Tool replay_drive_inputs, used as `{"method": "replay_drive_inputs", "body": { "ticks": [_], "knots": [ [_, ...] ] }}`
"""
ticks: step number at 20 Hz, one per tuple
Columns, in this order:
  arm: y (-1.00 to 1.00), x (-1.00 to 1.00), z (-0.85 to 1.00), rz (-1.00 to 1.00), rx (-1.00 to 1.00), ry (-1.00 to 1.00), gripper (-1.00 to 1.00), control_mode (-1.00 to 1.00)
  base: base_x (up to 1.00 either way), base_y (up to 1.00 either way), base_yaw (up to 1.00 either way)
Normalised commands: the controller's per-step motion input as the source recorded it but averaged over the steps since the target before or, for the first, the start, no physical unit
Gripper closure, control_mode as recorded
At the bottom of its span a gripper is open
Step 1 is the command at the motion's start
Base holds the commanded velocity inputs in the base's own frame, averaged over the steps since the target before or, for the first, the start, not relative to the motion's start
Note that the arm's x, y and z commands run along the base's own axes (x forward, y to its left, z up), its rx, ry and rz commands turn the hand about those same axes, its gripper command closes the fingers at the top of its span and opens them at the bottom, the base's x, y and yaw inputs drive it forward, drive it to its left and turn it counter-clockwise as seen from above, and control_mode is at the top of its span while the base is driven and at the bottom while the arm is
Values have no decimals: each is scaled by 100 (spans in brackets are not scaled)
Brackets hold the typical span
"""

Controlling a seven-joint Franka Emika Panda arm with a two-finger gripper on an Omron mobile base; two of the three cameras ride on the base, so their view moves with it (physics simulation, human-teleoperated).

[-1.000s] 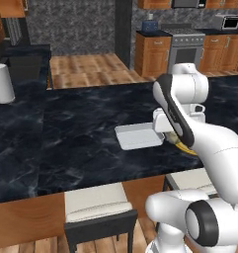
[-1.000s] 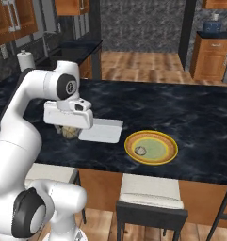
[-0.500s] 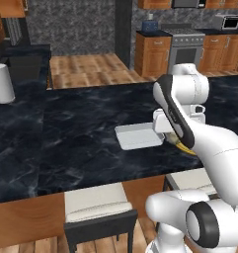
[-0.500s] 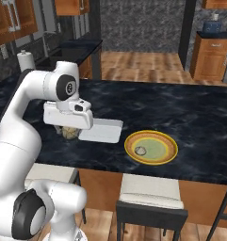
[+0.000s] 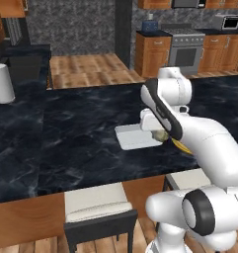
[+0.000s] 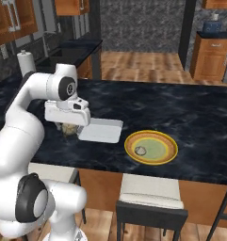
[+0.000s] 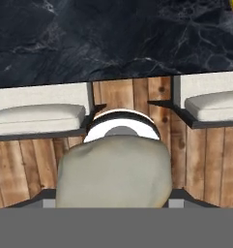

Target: Place two dumplings into each of the tupperware containers and then place the containers in the fridge.

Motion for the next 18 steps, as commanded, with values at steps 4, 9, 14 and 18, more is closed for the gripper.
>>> {"method": "replay_drive_inputs", "body": {
  "ticks": [4, 9, 14, 18],
  "knots": [
    [29, 100, -39, 1, 3, -5, 100, -100, 0, 0, 0],
    [-4, 100, -16, 0, 1, 2, 100, -100, 0, 0, 0],
    [0, 100, -38, 0, 0, 0, 100, -100, 0, 0, 0],
    [0, 88, -67, 0, 0, 0, 100, -100, 0, 0, 0]
  ]
}}
